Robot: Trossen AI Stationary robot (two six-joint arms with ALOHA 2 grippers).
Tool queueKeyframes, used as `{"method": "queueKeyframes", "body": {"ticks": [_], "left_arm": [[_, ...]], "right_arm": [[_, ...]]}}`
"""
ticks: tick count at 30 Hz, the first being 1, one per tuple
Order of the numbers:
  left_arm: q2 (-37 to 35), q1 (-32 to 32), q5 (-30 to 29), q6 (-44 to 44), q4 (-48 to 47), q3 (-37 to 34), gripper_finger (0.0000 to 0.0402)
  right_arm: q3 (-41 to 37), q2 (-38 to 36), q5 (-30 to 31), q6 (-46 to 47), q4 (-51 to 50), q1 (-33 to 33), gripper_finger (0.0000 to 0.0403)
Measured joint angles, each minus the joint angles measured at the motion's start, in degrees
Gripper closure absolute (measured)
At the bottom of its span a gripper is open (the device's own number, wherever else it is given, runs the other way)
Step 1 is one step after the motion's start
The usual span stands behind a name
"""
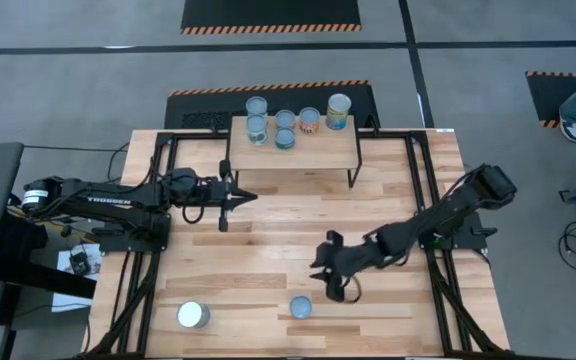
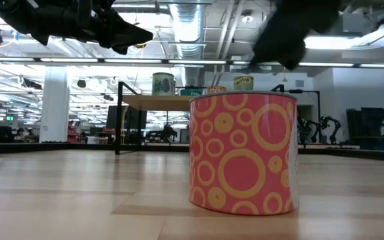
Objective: Pick and place cans onto a shelf
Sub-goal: Put the orange tomato can on the shelf
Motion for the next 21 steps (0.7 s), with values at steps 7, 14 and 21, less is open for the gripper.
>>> {"method": "queueKeyframes", "body": {"ticks": [7,14,21], "left_arm": [[0.0,0.0,0.0,0.2,-0.9,0.0,0.0400],[0.0,0.0,0.1,-0.3,-2.1,0.0,0.0400],[0.0,0.0,0.1,-0.9,-3.2,0.0,0.0400]], "right_arm": [[11.1,8.4,-3.2,0.7,-6.7,1.3,0.0232],[16.4,14.7,-6.6,4.5,-10.4,1.4,0.0238],[18.1,18.6,-7.7,6.0,-11.6,1.6,0.0241]]}}
